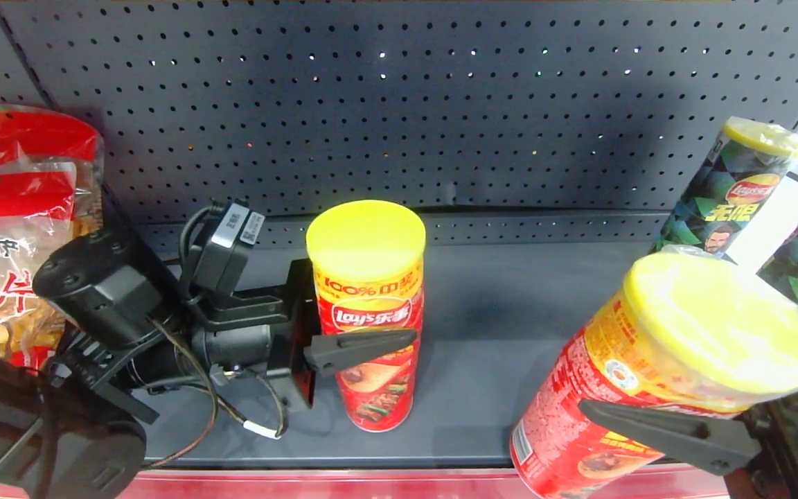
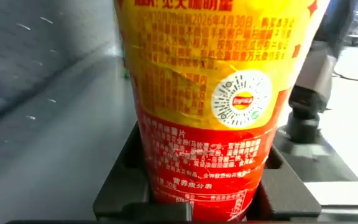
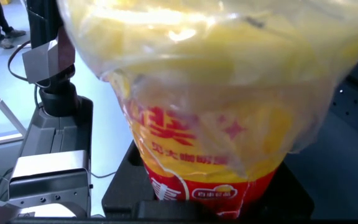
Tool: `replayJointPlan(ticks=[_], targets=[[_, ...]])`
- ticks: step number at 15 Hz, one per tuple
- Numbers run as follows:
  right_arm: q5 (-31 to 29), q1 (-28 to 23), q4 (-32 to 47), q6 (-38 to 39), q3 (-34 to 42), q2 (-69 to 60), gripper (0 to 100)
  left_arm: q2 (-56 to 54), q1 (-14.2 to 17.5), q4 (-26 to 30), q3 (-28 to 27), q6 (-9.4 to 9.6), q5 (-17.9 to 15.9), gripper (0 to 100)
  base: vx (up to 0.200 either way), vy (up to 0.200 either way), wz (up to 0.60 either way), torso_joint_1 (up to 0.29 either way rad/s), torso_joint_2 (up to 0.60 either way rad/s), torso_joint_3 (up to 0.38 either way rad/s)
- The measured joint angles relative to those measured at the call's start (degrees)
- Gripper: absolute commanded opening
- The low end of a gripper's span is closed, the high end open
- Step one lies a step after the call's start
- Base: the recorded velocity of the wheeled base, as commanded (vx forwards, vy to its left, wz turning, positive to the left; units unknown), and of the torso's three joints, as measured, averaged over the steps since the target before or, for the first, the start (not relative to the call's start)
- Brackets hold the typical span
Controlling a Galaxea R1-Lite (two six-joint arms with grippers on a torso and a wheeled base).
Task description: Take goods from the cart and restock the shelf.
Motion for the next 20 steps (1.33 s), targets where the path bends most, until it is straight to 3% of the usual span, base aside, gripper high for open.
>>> replayJointPlan(ticks=[17, 18, 20], targets=[[0.00, 0.00, -0.02, 0.00, 0.55, -0.11, 0, 0.24, -0.13, -0.82, 2.60, 0.46, 0.16, 0, 0.000, 0.000, 0.00, 0.000, 0.00, 0.000], [0.02, 0.00, 0.00, 0.00, 0.55, -0.11, 0, 0.24, -0.11, -0.82, 2.66, 0.51, 0.22, 100, 0.000, 0.000, 0.00, 0.000, 0.00, 0.000], [0.07, 0.05, 0.00, 0.00, 0.55, -0.11, 0, 0.32, -0.10, -0.54, 2.84, 0.52, 0.22, 100, 0.000, 0.000, 0.00, 0.000, 0.00, 0.000]])
